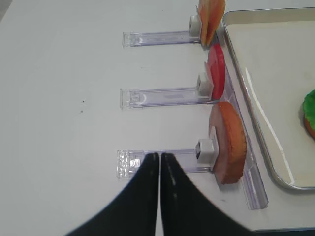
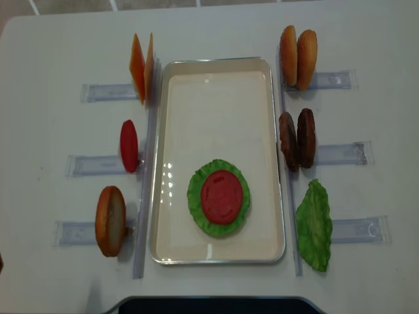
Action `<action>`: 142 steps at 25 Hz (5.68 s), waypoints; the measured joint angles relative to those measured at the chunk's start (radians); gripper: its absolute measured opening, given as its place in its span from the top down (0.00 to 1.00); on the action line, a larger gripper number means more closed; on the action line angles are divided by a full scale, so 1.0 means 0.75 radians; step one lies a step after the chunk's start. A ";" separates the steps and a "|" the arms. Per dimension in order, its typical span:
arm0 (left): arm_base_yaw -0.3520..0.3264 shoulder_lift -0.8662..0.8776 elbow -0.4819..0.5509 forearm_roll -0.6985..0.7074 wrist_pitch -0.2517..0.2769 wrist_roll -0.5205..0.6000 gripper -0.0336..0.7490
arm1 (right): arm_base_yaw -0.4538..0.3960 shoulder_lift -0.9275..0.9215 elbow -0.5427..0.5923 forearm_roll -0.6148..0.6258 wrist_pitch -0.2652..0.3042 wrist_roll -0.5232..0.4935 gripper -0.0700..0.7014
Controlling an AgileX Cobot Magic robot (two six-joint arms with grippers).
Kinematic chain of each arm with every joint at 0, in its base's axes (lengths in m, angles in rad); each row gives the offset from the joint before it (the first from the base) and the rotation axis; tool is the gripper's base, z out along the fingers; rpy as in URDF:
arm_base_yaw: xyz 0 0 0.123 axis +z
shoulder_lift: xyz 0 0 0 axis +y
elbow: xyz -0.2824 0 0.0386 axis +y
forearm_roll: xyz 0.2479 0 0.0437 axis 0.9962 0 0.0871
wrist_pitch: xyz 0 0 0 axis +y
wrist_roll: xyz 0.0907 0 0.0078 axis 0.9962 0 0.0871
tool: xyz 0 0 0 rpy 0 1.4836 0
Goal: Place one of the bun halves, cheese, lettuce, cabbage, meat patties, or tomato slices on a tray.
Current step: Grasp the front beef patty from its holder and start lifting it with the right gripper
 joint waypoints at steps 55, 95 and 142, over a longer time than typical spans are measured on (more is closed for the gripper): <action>0.000 0.000 0.001 0.000 -0.001 0.000 0.97 | 0.000 1.939 -1.094 0.079 0.110 -0.076 0.30; 0.000 0.000 0.001 -0.009 -0.001 -0.001 0.97 | 0.865 2.173 -1.157 -0.110 0.104 0.794 0.27; 0.000 0.000 0.001 -0.009 -0.001 -0.005 0.97 | 0.884 2.534 -1.179 -0.131 -0.056 0.829 0.27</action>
